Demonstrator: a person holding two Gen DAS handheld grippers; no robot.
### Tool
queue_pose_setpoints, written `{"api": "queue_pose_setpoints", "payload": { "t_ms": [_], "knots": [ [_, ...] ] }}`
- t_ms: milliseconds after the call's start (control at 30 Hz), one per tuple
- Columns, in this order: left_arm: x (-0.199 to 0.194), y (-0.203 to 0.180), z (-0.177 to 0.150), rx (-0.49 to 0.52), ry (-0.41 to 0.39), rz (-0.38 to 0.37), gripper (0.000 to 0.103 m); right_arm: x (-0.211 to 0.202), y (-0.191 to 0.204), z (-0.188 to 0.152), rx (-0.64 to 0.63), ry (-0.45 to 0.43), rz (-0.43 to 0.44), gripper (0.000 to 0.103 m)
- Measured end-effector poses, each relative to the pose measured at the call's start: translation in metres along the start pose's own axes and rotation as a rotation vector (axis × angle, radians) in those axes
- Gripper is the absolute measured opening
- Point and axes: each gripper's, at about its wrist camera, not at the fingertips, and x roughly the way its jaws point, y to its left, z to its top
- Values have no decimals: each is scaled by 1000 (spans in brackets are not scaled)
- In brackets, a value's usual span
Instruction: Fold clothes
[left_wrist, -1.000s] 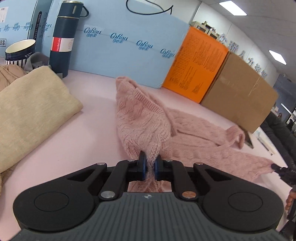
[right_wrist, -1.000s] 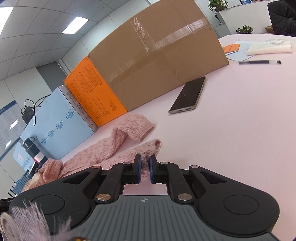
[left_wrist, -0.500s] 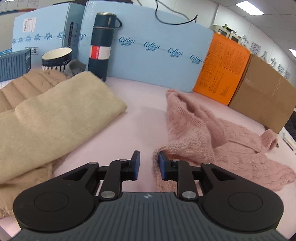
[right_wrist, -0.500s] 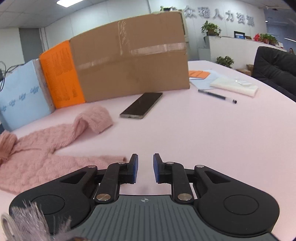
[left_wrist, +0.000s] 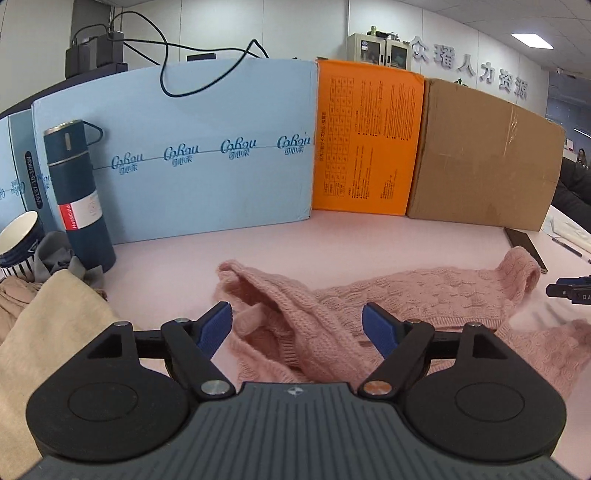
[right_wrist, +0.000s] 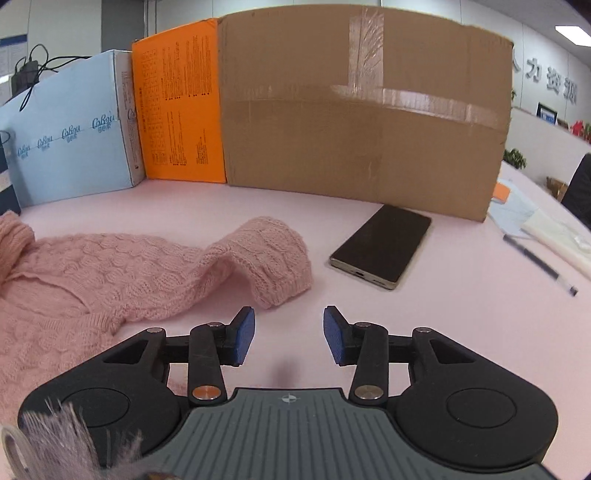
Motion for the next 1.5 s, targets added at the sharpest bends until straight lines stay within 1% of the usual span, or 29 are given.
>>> {"api": "queue_pose_setpoints", "payload": {
  "t_ms": [33,100,167,200,233,267,300,400,500,567,600,633,667,700,767,833,867,933,1000,1033,1067,1100,1133,1200,1233,1300,1367,1433,1500],
  "knots": [
    [6,-6,2,-4,7,-16,76,8,4,3,-7,7,2,39],
    [18,-15,5,-5,27,-56,82,24,13,8,-45,18,-7,39],
    [31,-24,5,-2,56,-68,82,39,21,12,-79,28,-21,39],
    [36,-26,3,-3,66,-55,82,44,23,14,-98,25,-42,38],
    [39,-25,1,-3,72,-46,82,47,25,14,-129,15,-79,34],
    [42,-24,-1,-4,78,-36,82,47,26,15,-161,2,-116,17],
    [44,-22,-3,-6,84,-27,82,45,26,15,-186,-12,-143,9],
    [53,-5,-9,-42,111,1,82,24,19,16,-230,-67,-179,9],
    [61,16,-13,-95,131,30,82,3,10,13,-266,-66,-207,9],
    [65,28,-15,-131,141,38,82,-1,5,5,-324,-18,-251,9],
    [67,32,-16,-143,145,43,82,1,2,0,-356,31,-274,9],
    [69,37,-17,-155,149,49,82,6,-2,-6,-376,101,-283,12],
    [70,42,-19,-165,151,58,82,7,-6,-12,-380,148,-285,21],
    [69,48,-20,-177,149,65,82,4,-9,-16,-375,148,-295,24],
    [64,61,-21,-201,134,75,82,-9,-14,-18,-356,127,-320,36],
    [57,79,-21,-233,112,93,82,-21,-18,-18,-338,116,-333,43],
    [53,89,-20,-247,100,112,82,-27,-19,-19,-335,114,-346,48],
    [45,111,-19,-276,71,186,83,-38,-18,-19,-341,95,-376,55],
    [39,134,-19,-329,59,287,83,-48,-15,-17,-340,50,-403,56],
    [35,145,-20,-362,53,300,83,-53,-11,-15,-334,11,-414,56],
    [30,155,-22,-387,39,268,83,-59,-5,-13,-324,-41,-415,56],
    [25,159,-24,-393,19,206,83,-66,3,-10,-309,-93,-379,56],
    [21,156,-24,-357,1,135,83,-72,13,-7,-291,-137,-315,56],
    [14,149,-24,-281,-31,-6,86,-78,39,2,-271,-204,-93,56],
    [13,140,-24,-214,-32,-73,88,-79,57,5,-291,-223,15,56],
    [15,123,-27,-109,-24,-161,89,-76,103,8,-398,-246,186,56],
    [19,105,-33,-19,-11,-191,89,-71,153,8,-536,-265,337,56],
    [26,93,-37,32,7,-150,89,-58,198,8,-641,-268,431,56],
    [32,94,-41,16,17,-110,89,-43,238,7,-730,-258,501,56]
  ]
}}
